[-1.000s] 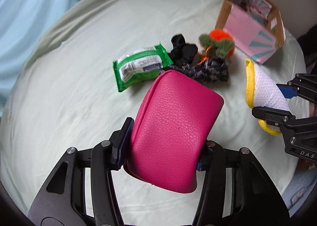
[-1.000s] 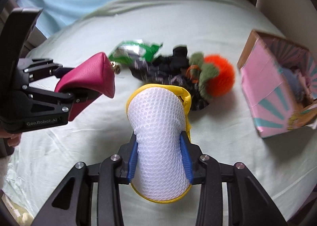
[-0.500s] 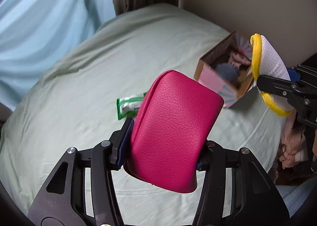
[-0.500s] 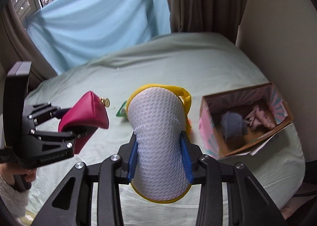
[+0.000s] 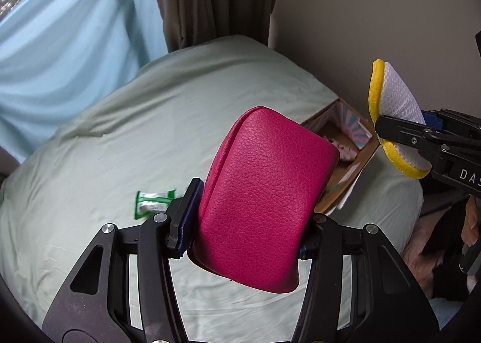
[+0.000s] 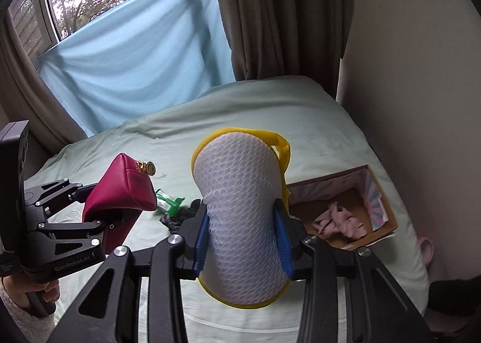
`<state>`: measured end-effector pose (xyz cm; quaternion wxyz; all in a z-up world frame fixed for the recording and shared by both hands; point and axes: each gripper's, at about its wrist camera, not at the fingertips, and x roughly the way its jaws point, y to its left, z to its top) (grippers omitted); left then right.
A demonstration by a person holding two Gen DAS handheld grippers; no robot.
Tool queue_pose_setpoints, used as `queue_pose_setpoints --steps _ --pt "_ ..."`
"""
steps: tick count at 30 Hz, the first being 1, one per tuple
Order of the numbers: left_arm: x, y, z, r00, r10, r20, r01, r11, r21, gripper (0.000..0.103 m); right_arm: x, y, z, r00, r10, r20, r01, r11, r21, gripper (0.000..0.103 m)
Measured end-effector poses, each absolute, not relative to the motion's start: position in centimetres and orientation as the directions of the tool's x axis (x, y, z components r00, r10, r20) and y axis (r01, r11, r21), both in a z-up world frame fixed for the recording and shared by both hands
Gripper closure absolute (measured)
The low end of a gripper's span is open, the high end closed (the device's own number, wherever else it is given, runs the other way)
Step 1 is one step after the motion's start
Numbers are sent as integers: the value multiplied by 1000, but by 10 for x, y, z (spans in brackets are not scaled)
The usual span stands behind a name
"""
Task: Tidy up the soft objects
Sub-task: 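Carry the magenta pouch and mesh pad into the box and release both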
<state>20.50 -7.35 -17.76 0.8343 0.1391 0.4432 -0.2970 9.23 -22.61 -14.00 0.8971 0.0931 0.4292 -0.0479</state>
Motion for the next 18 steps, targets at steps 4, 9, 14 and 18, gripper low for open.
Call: queue_pose_setpoints --steps 4,9,14,18 --pt "208 -118 -190 425 -362 -830 559 826 -73 56 100 -279 -150 606 21 -796 141 981 133 67" --pt "215 -170 -215 396 -339 -853 504 857 -107 56 114 -336 -169 560 43 -827 134 981 142 67" --pt "225 -214 -244 349 -311 -884 481 869 -116 56 128 -381 -197 510 61 -858 136 979 151 67" --pt "233 -244 -274 304 -278 -911 459 881 -115 56 139 -406 -224 471 82 -879 146 975 169 67"
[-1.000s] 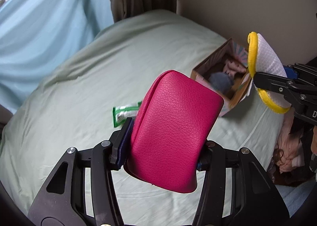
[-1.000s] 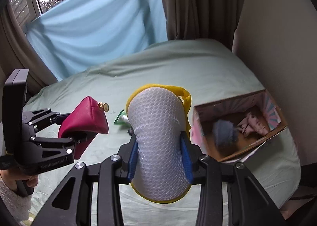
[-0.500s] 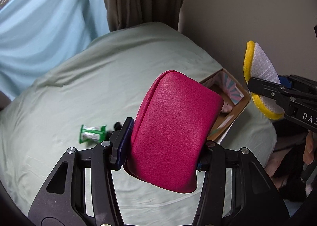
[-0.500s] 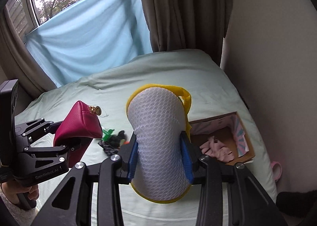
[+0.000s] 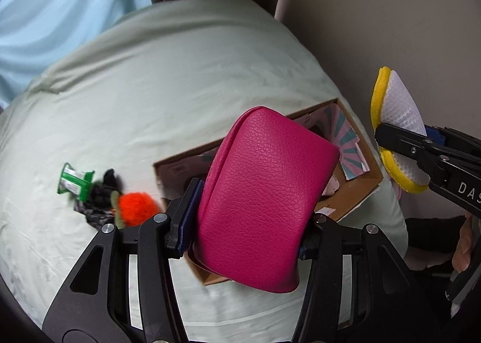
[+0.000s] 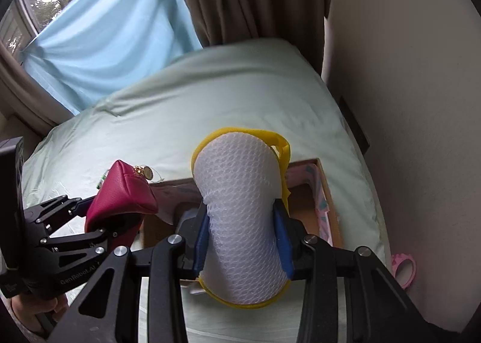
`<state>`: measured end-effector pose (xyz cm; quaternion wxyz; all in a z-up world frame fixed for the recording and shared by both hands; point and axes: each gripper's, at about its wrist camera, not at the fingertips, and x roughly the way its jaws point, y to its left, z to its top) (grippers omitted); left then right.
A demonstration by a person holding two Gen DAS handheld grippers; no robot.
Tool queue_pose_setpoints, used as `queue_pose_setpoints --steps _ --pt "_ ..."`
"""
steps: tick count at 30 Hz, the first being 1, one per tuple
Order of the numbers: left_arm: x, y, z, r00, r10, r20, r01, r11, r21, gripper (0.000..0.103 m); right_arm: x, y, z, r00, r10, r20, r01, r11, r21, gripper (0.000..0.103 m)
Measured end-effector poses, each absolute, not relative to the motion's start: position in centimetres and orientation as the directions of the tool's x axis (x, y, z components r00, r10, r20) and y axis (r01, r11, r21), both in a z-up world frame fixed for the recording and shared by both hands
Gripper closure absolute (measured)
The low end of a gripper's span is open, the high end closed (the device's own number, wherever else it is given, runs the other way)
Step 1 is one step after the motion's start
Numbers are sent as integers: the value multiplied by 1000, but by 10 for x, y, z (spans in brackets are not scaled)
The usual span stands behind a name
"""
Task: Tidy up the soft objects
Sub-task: 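Carry the magenta pouch and mesh pad into the box and release both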
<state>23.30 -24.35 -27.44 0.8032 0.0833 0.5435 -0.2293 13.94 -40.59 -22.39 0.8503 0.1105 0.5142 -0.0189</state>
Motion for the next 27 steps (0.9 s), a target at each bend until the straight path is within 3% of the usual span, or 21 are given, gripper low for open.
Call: queue_pose_setpoints --steps 10,16,18,19,20,25,27 --pt "253 -305 -368 160 -194 -968 429 897 -109 56 171 -449 -309 340 160 -927 205 949 239 65" --pt "254 -319 -389 115 -181 -977 447 887 -112 55 188 -459 -346 254 218 -942 229 933 277 63" --pt "252 -324 -384 119 -170 -978 477 874 -94 47 193 -462 -352 236 246 -940 233 925 301 51" --pt "254 -322 -381 126 -162 -979 488 869 -81 27 196 -463 -356 222 265 -938 236 919 315 35" --pt "252 -323 -379 138 -152 -979 496 866 -65 0 199 -464 -359 213 272 -938 247 914 321 18" --pt "248 -316 -360 173 -144 -974 529 848 -31 0 198 -473 -357 243 351 -904 282 866 412 1" --pt "249 -313 -358 169 -142 -975 523 852 -33 0 194 -472 -351 268 326 -906 278 875 397 1"
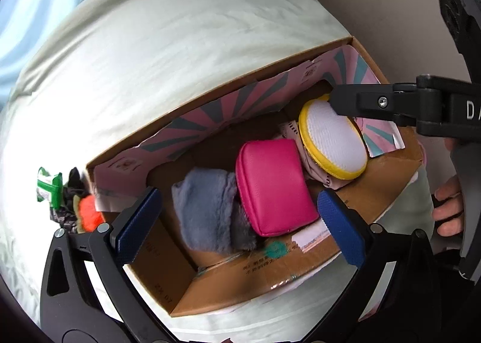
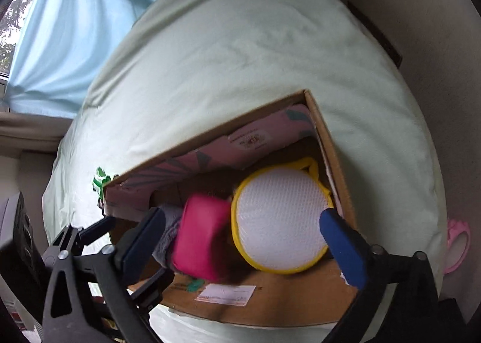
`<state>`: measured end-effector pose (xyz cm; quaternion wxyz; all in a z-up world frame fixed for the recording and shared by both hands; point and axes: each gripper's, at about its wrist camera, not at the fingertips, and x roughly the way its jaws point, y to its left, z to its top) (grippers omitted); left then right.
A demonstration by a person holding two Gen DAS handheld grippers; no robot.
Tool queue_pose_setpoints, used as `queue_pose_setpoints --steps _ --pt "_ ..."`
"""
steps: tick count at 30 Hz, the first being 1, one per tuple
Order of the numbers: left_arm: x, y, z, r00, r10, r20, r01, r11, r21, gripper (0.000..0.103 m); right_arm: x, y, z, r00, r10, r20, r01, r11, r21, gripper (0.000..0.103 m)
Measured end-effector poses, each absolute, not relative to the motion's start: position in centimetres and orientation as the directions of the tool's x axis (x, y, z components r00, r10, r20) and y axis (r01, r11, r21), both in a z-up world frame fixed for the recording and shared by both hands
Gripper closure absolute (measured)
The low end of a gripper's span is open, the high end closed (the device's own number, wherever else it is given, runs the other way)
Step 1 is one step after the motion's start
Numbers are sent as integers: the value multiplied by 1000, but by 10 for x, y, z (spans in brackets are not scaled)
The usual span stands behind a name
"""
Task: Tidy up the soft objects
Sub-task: 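Carry the magenta pouch and mesh pad into the box and release both, then withdraw both tools from the box toward the wipes packet and scrunchie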
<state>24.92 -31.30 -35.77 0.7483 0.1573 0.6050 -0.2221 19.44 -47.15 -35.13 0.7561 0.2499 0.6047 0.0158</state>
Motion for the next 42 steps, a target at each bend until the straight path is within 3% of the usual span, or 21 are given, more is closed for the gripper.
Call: queue_pose_setpoints --steps 9,20,32,39,42 --pt "232 -292 -322 203 -180 -962 498 865 -57 0 185 -462 -324 284 314 -906 239 892 384 1" --pt "209 -235 -237 335 -217 -917 406 911 -68 0 166 -415 -224 397 224 -890 113 951 289 1" --pt "144 -103 -141 542 -201 -816 258 964 -66 0 107 -313 -115 551 145 -822 -21 987 160 1" --pt "106 -8 -113 629 -121 -768 168 986 -18 0 66 -245 -90 622 91 -778 -53 996 74 1" --pt "99 31 -112 630 -116 -768 142 989 -33 0 55 -223 -89 625 104 -774 -44 994 98 1"
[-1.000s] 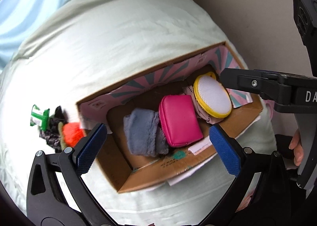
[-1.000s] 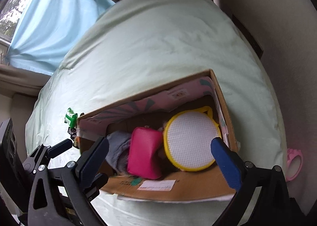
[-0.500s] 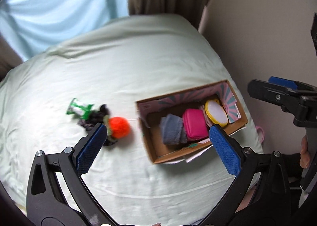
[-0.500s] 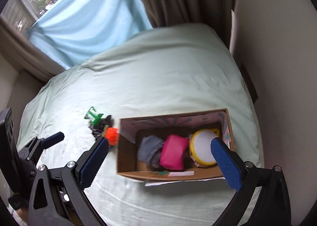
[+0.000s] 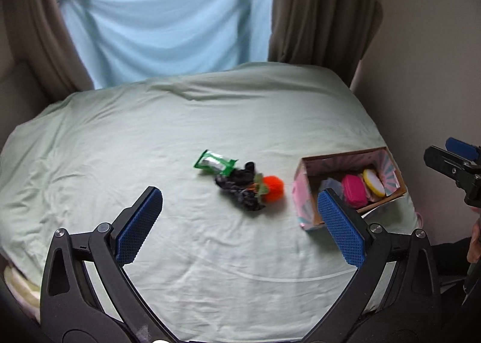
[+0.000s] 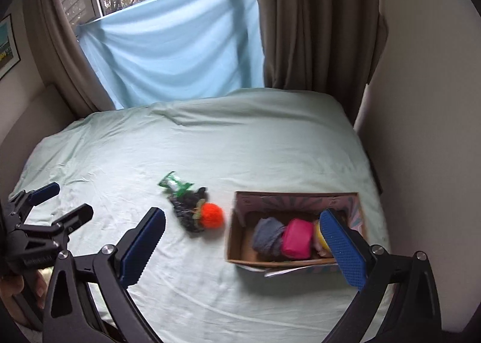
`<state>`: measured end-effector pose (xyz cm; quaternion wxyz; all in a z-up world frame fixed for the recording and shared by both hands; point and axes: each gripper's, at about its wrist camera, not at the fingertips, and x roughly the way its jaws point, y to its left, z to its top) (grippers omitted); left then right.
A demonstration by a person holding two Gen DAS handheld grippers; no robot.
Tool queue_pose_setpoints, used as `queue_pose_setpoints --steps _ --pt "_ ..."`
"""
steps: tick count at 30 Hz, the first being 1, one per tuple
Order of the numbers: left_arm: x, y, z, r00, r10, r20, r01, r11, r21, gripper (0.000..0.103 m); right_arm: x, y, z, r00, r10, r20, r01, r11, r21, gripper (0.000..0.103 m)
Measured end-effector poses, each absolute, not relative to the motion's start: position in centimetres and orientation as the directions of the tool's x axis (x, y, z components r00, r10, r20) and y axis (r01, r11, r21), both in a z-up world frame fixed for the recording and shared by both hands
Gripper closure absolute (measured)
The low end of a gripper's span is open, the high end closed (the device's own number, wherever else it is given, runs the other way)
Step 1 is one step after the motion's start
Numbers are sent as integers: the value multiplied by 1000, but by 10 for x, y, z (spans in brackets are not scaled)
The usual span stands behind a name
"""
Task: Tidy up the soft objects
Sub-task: 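Withdraw both tools from the box toward the wipes packet and scrunchie, then grasp the black scrunchie with the left tool while the right tool grasps the orange pompom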
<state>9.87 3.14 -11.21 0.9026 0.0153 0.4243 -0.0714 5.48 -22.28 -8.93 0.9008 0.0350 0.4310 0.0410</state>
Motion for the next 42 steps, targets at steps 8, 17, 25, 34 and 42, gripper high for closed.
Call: queue_pose_setpoints --steps 8,17,25,34,42 --pt "110 100 -128 603 -150 -783 147 986 -75 0 50 -171 -104 622 70 -780 25 994 109 1" --pt "166 135 -171 529 -233 -816 214 967 -137 0 78 -125 -133 620 31 -784 141 978 151 1" --pt "226 130 -232 413 -315 -854 221 945 -241 1 124 -102 -193 590 39 -807 242 944 223 1" --pt "273 101 -324 287 -361 -887 166 931 -325 1 172 -111 -282 499 33 -866 399 878 264 1" --pt "302 77 -406 195 -363 -911 100 932 -349 6 204 -126 -364 405 100 -909 521 791 319 13"
